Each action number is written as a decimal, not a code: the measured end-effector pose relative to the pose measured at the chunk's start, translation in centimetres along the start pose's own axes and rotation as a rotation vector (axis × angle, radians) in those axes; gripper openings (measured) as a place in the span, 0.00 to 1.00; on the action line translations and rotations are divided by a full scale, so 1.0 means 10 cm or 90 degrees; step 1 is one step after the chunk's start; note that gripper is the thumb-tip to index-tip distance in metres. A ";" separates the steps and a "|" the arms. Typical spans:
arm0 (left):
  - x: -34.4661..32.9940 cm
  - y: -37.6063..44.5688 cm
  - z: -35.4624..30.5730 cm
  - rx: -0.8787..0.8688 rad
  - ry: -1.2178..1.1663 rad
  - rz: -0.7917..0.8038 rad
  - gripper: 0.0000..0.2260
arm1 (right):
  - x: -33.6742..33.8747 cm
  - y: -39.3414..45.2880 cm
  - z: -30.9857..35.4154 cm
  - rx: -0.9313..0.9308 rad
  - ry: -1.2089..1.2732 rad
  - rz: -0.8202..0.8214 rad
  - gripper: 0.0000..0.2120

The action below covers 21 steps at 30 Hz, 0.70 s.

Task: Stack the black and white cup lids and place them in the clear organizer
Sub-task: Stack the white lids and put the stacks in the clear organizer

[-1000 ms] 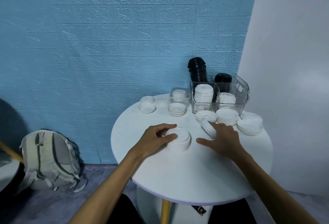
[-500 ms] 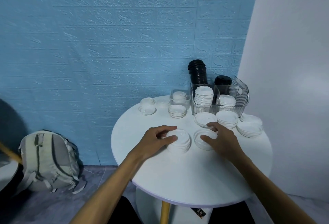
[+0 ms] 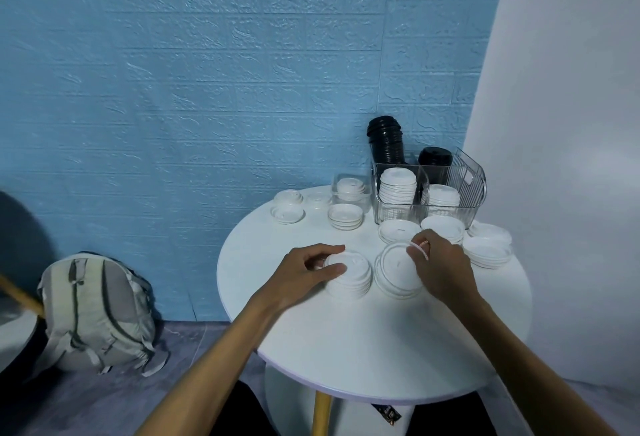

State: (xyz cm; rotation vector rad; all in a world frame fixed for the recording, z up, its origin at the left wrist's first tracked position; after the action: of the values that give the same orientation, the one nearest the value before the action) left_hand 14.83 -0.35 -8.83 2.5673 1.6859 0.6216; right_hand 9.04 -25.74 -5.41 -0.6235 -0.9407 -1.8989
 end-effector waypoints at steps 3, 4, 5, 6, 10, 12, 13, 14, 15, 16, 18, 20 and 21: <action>0.00 0.00 0.00 0.004 0.005 -0.001 0.17 | 0.12 0.01 0.11 0.008 0.079 -0.034 0.03; 0.00 0.00 0.00 0.005 0.005 -0.001 0.17 | 0.17 0.01 0.16 0.007 0.114 -0.051 0.03; 0.01 -0.01 0.01 0.007 0.005 -0.001 0.17 | 0.22 0.01 0.22 0.013 0.148 -0.072 0.03; 0.00 -0.01 0.00 0.009 0.005 0.000 0.17 | 0.27 -0.01 0.28 0.024 0.178 -0.096 0.03; -0.01 -0.01 0.00 0.011 0.029 0.008 0.20 | 0.35 -0.07 0.59 0.097 0.249 -0.169 0.04; 0.00 -0.01 0.00 0.012 0.044 0.007 0.21 | 0.28 -0.10 0.72 0.146 0.259 -0.160 0.05; 0.01 -0.01 0.00 0.012 0.046 0.004 0.21 | 0.21 -0.13 0.78 0.178 0.252 -0.140 0.06; 0.01 -0.01 0.00 0.012 0.044 -0.003 0.20 | 0.12 -0.15 0.81 0.205 0.241 -0.112 0.07; 0.02 -0.01 0.00 0.015 0.037 -0.009 0.20 | 0.03 -0.18 0.81 0.221 0.237 -0.081 0.08; 0.02 -0.01 0.00 0.016 0.024 -0.011 0.21 | -0.05 -0.20 0.79 0.228 0.242 -0.051 0.08; 0.01 0.00 0.00 0.010 0.007 -0.002 0.24 | -0.16 -0.24 0.72 0.234 0.262 -0.002 0.08; 0.01 -0.01 -0.02 0.004 0.019 0.000 0.27 | -0.24 -0.30 0.68 0.255 0.261 0.037 0.09; 0.01 -0.01 -0.03 0.000 0.029 -0.003 0.28 | -0.27 -0.33 0.68 0.272 0.252 0.056 0.11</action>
State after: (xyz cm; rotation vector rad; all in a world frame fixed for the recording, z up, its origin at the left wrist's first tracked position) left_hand 14.70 -0.24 -8.57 2.5672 1.7057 0.6841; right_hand 7.71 -17.88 -4.61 -0.0311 -0.9935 -1.5930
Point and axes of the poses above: each hand's wrist, its own y-axis towards the middle knuckle, its own x-axis out of the back of the hand, z = x × y, the point moved 7 cm from there along y, towards the middle knuckle, and after that the axes turned 3 degrees about y, right-handed, at the moved point
